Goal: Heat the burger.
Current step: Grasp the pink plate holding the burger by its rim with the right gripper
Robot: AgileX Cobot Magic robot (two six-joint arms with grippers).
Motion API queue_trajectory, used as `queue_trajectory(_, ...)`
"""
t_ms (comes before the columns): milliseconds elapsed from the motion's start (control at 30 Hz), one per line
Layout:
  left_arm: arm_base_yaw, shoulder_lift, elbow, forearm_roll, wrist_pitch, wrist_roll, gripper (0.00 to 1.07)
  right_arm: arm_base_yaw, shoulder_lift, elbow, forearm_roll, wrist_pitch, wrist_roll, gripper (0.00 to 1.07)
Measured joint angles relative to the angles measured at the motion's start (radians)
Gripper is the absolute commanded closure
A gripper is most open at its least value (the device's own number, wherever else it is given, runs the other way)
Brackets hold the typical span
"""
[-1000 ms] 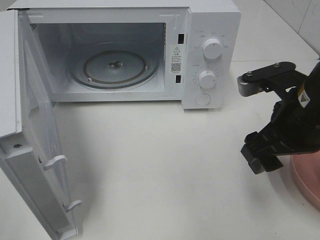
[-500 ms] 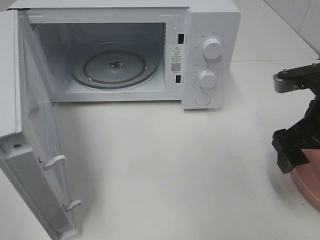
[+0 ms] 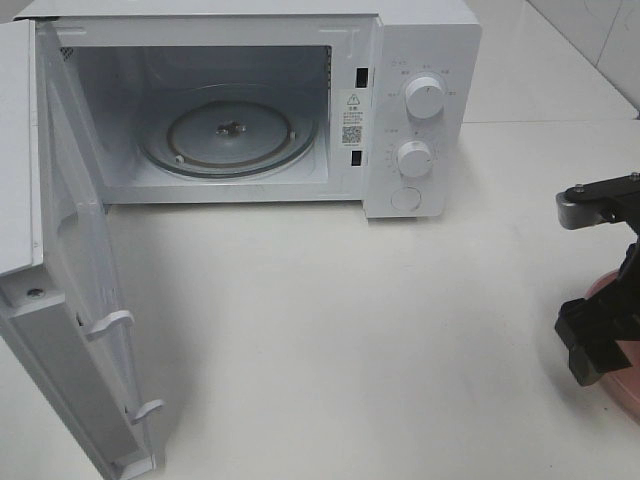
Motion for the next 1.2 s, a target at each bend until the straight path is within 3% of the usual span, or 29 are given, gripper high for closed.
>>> queue_trajectory(967,0.0,0.0,0.0,0.0,0.0,0.0,0.07,-0.021,0.282,0.0,0.028,-0.232,-0.007,0.26)
queue_trajectory(1200,0.0,0.0,0.0,0.0,0.0,0.0,0.07,-0.021,0.293,-0.002,0.029,-0.241,-0.007,0.36)
